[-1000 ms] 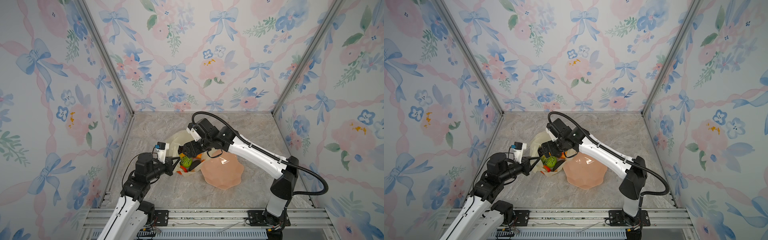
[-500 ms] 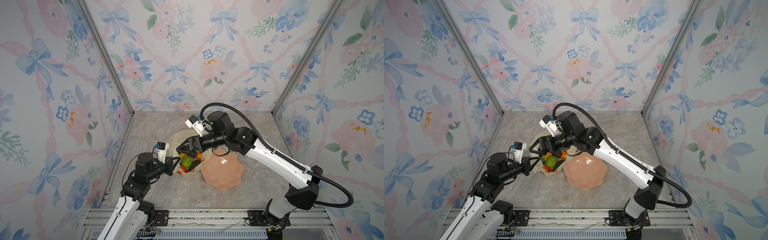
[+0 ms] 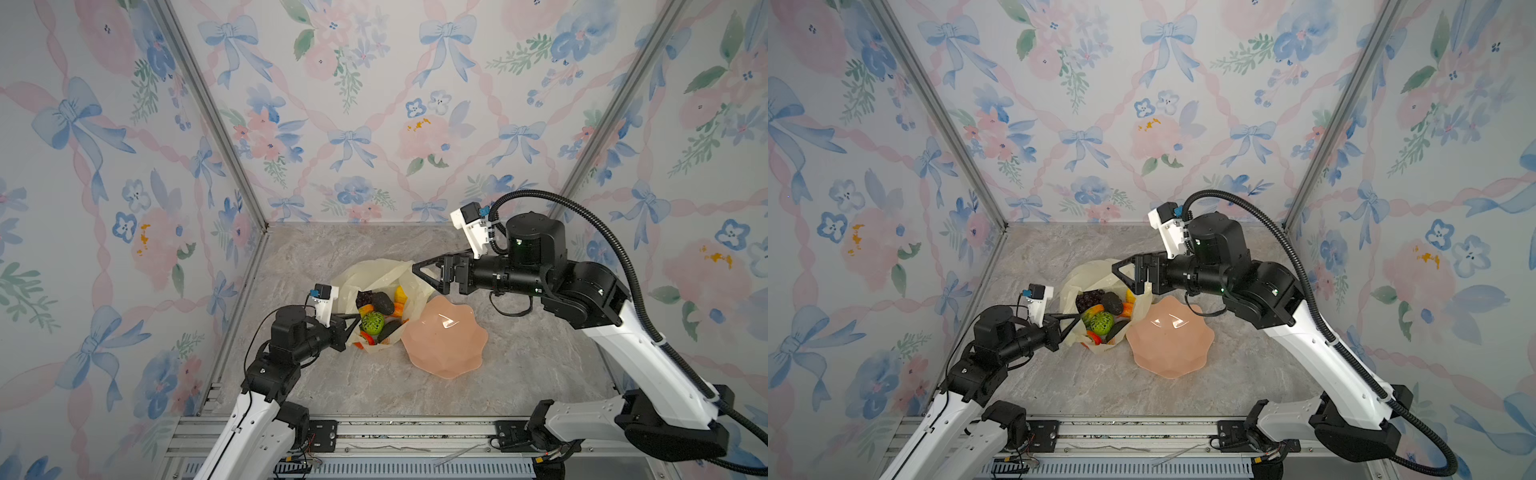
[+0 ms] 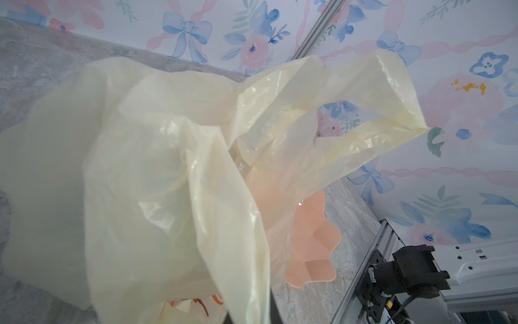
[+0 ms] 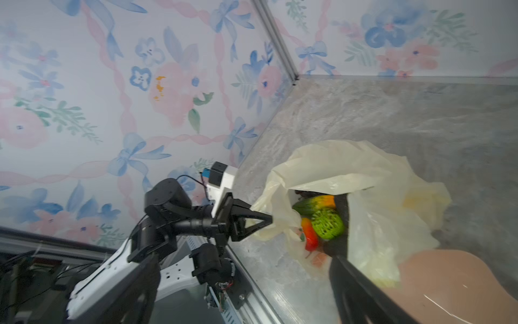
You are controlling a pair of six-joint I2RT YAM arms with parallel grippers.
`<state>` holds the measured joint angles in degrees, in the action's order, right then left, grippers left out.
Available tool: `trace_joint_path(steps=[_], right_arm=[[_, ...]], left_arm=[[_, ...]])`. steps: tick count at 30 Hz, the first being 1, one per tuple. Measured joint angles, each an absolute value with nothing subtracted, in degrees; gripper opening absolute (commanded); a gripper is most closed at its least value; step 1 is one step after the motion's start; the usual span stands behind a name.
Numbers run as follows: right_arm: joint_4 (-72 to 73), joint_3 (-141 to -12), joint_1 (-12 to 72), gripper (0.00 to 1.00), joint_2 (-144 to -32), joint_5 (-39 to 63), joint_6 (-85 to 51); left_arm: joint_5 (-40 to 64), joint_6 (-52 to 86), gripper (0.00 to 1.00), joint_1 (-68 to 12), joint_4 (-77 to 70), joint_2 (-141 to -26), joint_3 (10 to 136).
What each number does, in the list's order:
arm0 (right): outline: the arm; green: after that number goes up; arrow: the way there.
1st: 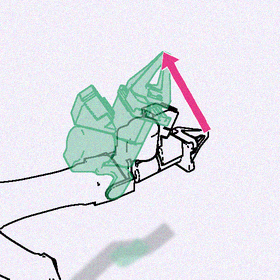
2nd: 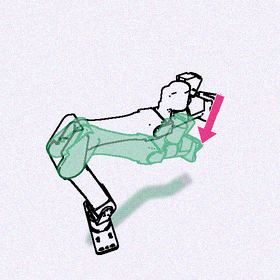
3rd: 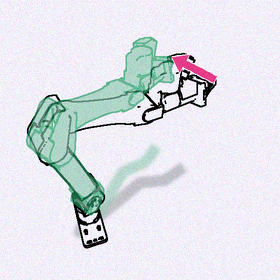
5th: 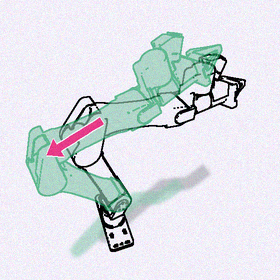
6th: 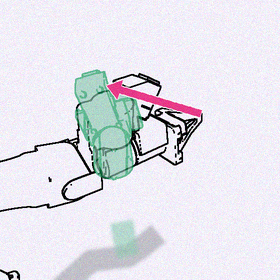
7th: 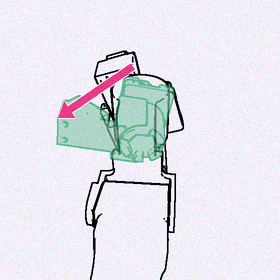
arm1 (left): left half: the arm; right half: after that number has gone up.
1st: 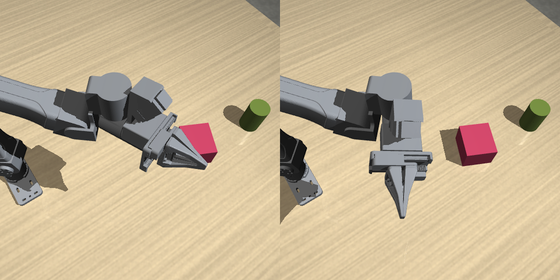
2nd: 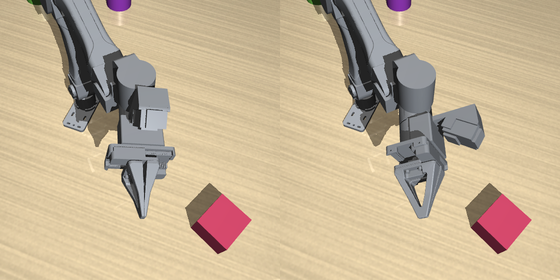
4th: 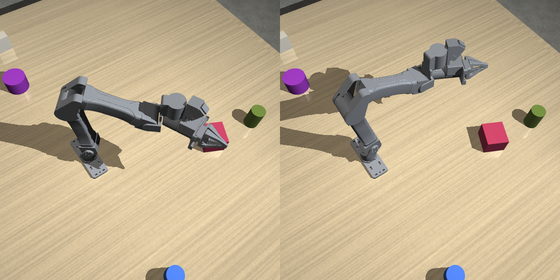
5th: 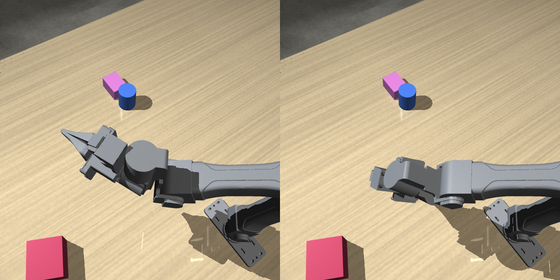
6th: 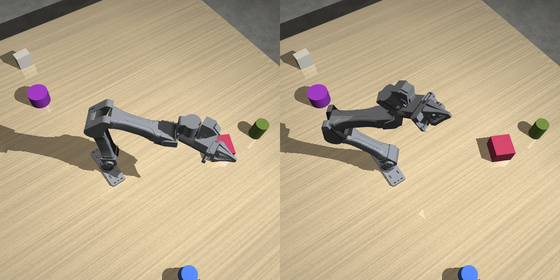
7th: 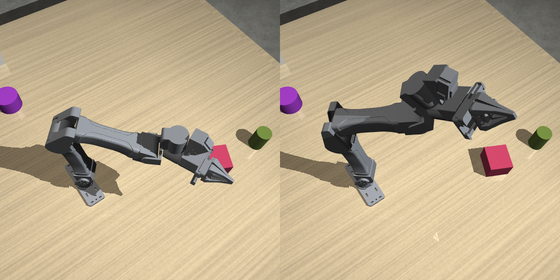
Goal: Place the fruits into the plastic bag
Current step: Pick up the plastic bag from the center of the table.
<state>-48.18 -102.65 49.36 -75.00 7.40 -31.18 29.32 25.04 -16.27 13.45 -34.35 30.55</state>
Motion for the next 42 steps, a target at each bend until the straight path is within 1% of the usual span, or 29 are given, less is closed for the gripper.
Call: trace_joint_path(steps=[2, 5, 10, 18, 29, 35, 36, 42], right_arm=[[-52.0, -101.6, 49.7, 0.96, -75.2, 1.4, -30.3], [-56.0, -99.0, 50.4, 0.96, -75.4, -4.6, -29.3], [-58.6, -95.6, 51.4, 0.96, -76.0, -9.7, -28.8], [-57.7, -91.6, 52.8, 0.96, -78.4, -11.4, -28.6], [-54.8, -92.4, 53.1, 0.96, -85.3, -11.2, -27.2], [-54.1, -94.1, 53.1, 1.00, -88.0, -11.2, -26.2], [-54.0, -94.2, 53.1, 0.99, -88.1, -11.2, -26.0], [-53.7, -94.5, 53.1, 0.84, -88.5, -11.2, -25.4]], left_arm=[[29.3, 25.0, 0.00, -16.4, 13.5, -34.4, 30.5], [29.3, 25.0, 0.00, -16.5, 13.5, -34.5, 30.5], [29.3, 25.0, 0.00, -16.5, 13.5, -34.6, 30.5], [29.3, 25.0, 0.00, -16.5, 13.5, -34.6, 30.5], [29.3, 25.0, 0.00, -16.5, 13.5, -34.6, 30.5], [28.9, 25.0, 0.00, -16.9, 13.5, -34.6, 30.5], [28.9, 25.0, 0.00, -16.9, 13.5, -34.6, 30.5], [28.9, 25.0, 0.00, -16.9, 13.5, -34.6, 30.5]])
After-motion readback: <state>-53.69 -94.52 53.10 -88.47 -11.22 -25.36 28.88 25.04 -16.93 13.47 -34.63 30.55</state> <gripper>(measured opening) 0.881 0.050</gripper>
